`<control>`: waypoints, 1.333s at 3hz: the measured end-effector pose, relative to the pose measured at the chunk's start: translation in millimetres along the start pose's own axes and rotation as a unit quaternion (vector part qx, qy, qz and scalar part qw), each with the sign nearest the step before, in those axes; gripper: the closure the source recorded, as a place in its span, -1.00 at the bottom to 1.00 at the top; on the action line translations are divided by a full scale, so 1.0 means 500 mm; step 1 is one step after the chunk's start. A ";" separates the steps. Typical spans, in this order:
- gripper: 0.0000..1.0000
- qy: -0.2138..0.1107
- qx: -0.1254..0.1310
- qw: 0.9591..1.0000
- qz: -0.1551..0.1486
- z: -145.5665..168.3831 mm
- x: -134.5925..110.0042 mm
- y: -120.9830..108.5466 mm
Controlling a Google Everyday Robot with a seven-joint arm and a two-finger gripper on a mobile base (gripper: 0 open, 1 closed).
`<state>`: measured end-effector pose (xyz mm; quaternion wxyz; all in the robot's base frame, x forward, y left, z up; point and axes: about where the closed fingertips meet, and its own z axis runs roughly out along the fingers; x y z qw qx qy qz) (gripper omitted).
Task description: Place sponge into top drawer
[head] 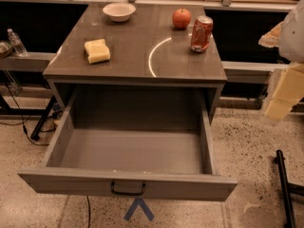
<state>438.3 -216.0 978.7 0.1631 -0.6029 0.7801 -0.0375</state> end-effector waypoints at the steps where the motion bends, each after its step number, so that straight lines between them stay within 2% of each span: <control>1: -1.00 0.000 0.000 1.000 0.000 0.000 0.000 0.000; 2: -1.00 -0.035 -0.010 0.999 -0.009 0.052 -0.057 -0.043; 3: -1.00 -0.090 -0.022 0.996 -0.015 0.146 -0.184 -0.125; 4: -1.00 -0.155 -0.024 0.988 -0.015 0.211 -0.354 -0.197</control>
Offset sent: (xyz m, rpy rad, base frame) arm 0.1109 0.0792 -0.0437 0.2104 0.0077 0.1296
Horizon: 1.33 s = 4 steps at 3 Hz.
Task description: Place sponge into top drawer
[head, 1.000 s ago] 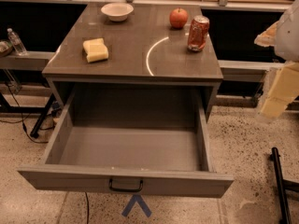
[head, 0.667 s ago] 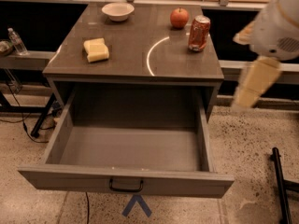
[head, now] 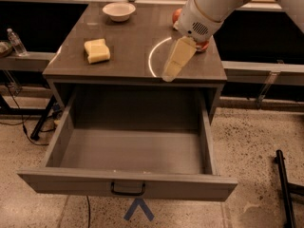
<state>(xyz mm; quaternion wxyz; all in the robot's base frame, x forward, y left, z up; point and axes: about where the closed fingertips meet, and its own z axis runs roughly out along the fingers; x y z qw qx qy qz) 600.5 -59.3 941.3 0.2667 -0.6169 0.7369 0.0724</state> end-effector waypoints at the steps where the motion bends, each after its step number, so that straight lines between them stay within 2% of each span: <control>1: -1.00 -0.005 0.001 1.000 0.001 0.008 -0.006 -0.004; 2: -1.00 -0.052 0.010 0.999 0.004 0.086 -0.073 -0.042; 3: -1.00 -0.104 0.004 0.995 0.004 0.195 -0.154 -0.093; 4: -1.00 -0.144 0.007 0.989 0.022 0.314 -0.234 -0.139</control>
Offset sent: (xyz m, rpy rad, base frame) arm 0.0514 0.0511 -0.0217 0.1303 -0.0620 -0.0114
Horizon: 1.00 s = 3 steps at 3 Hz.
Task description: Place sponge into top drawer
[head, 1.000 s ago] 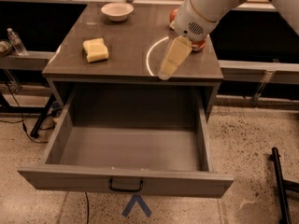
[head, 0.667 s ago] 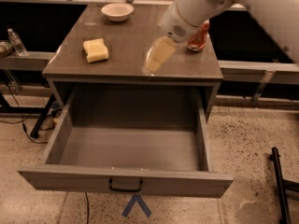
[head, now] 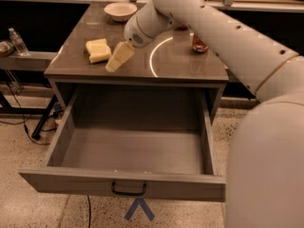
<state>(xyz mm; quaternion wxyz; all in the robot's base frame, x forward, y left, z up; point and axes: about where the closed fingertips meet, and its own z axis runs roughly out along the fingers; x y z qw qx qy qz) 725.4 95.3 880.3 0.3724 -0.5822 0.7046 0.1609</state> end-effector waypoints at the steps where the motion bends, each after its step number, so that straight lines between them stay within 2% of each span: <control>1: -1.00 -0.031 0.011 0.999 0.018 0.097 -0.046 -0.026; 2: -1.00 -0.052 0.023 0.998 0.027 0.166 -0.085 -0.044; 3: -0.66 -0.053 0.028 0.997 0.043 0.211 -0.091 -0.056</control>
Offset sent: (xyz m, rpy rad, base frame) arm 0.0761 0.1142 -0.0235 0.1675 -0.0511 -0.0795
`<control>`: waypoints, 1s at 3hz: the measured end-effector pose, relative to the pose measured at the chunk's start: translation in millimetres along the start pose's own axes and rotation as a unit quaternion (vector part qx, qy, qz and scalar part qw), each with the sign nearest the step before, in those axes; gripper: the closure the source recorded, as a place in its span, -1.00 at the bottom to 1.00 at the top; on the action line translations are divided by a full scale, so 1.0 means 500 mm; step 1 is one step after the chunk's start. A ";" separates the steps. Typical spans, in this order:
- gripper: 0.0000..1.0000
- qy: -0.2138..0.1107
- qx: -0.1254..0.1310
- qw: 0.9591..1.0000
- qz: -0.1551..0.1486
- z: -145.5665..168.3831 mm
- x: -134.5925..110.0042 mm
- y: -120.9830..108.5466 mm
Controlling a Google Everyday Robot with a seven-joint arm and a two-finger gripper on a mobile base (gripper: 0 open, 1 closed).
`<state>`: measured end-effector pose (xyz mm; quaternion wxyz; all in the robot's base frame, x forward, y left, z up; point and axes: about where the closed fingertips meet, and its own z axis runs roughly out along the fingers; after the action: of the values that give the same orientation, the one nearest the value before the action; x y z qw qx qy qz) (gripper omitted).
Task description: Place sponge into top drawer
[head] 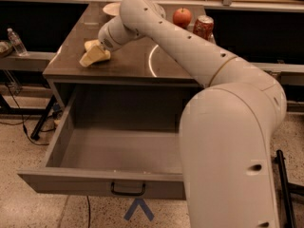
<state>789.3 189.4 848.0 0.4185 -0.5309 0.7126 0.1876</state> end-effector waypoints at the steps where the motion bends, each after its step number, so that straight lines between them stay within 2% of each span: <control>1: -0.04 0.003 0.012 1.000 0.022 0.003 0.011 -0.010; 2: 0.42 0.003 0.020 0.999 0.031 -0.022 0.014 -0.010; 3: 0.89 0.000 0.026 0.999 0.029 -0.096 0.007 0.007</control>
Offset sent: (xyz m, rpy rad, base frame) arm -0.0055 -0.0311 0.0148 0.0240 0.0186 -0.1033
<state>767.0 154.4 872.6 0.4263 -0.4988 0.7326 0.1808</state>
